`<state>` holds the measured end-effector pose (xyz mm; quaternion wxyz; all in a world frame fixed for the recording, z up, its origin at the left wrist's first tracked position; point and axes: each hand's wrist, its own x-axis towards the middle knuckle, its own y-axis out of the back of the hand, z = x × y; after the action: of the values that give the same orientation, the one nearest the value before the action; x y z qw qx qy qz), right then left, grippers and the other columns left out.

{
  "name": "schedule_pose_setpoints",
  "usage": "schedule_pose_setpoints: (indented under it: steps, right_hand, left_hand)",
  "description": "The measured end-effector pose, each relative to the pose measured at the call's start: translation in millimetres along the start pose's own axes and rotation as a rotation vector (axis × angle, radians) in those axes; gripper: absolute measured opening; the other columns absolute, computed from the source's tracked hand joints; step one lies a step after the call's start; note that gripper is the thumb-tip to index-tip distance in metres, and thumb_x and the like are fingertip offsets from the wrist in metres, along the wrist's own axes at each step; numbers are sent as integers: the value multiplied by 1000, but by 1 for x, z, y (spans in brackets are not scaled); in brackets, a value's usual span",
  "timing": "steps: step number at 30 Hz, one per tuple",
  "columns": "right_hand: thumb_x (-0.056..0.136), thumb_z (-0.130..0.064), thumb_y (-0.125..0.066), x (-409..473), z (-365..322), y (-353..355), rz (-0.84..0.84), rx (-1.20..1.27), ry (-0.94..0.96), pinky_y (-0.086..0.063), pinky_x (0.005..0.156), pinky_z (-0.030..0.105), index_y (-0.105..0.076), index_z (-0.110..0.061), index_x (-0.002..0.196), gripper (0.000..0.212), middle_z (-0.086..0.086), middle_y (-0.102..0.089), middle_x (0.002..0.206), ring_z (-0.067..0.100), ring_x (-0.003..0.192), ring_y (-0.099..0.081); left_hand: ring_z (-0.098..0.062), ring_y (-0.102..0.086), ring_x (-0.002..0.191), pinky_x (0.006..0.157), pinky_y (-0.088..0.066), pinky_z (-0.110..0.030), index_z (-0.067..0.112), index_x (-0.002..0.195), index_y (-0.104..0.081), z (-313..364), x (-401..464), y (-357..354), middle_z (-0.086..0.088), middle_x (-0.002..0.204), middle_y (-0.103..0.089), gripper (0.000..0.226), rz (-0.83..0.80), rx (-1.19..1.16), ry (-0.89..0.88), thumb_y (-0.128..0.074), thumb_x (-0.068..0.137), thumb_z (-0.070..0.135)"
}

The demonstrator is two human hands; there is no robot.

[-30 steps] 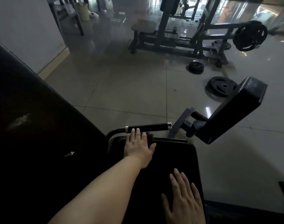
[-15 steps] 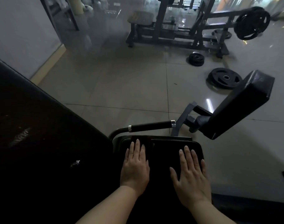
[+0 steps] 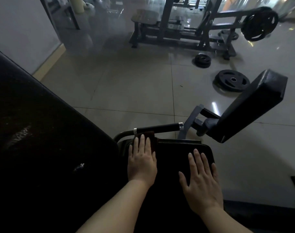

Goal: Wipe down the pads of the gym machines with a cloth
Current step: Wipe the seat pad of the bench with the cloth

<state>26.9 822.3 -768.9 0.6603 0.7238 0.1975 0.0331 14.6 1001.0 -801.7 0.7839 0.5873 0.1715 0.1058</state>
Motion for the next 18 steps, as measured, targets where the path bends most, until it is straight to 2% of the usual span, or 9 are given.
schedule_pose_setpoints:
  steps: [2,5,6,8,10,12,15,18]
  right_hand:
    - [70,-66,16,1,1,-2,9,-1,7,29,107,28,19,-24,144,84,-8,30,152,11,139,32]
    - [72,-66,15,0,0,-3,12,-8,10,33,103,26,16,-23,145,85,-8,30,152,11,139,31]
    - [72,-66,15,0,0,-2,8,1,8,32,104,27,15,-23,145,85,-8,29,152,11,139,31]
    - [70,-65,18,0,0,0,-2,-2,6,28,109,30,18,-23,144,86,-8,32,151,12,139,32]
    - [67,-63,23,-1,0,4,-18,-7,14,21,114,33,23,-23,142,85,-7,35,149,13,139,33]
    - [69,-60,23,-1,1,4,-24,-8,62,18,116,33,20,-23,142,82,-7,32,150,13,140,30]
    - [83,-51,13,0,1,-4,30,13,201,13,115,27,-3,-18,148,74,-5,8,156,12,144,13]
    - [85,-46,9,2,2,-11,41,61,232,10,115,23,-11,-15,149,74,-5,1,156,10,144,10]
  left_hand:
    - [-27,-35,138,111,-26,-43,12,139,-44,-3,-27,-6,-9,148,-40,58,12,-34,19,-24,92,37]
    - [-28,-45,131,104,-33,-43,13,132,-54,-7,-45,-8,-10,142,-48,56,-40,-24,44,-31,88,39]
    - [-29,-41,134,106,-29,-42,15,135,-52,-7,-45,-5,-11,145,-44,60,-75,-25,65,-27,88,42]
    - [-31,-17,145,113,-10,-41,19,148,-30,-6,-33,2,-11,158,-19,69,-104,-20,57,-13,89,48]
    - [-29,2,147,117,1,-40,22,153,-11,-10,-8,4,-8,161,1,63,-111,-20,57,-14,96,49]
    - [-28,2,147,119,-3,-43,24,152,-12,-13,20,10,-8,161,-2,58,-115,-57,96,-24,100,46]
    - [-28,-2,147,119,-6,-45,26,151,-19,-11,41,11,-8,160,-8,54,-139,-83,139,-25,101,44]
    - [-26,4,147,119,-2,-44,28,152,-13,-9,22,3,-5,161,-3,53,-34,-65,108,-24,101,39]
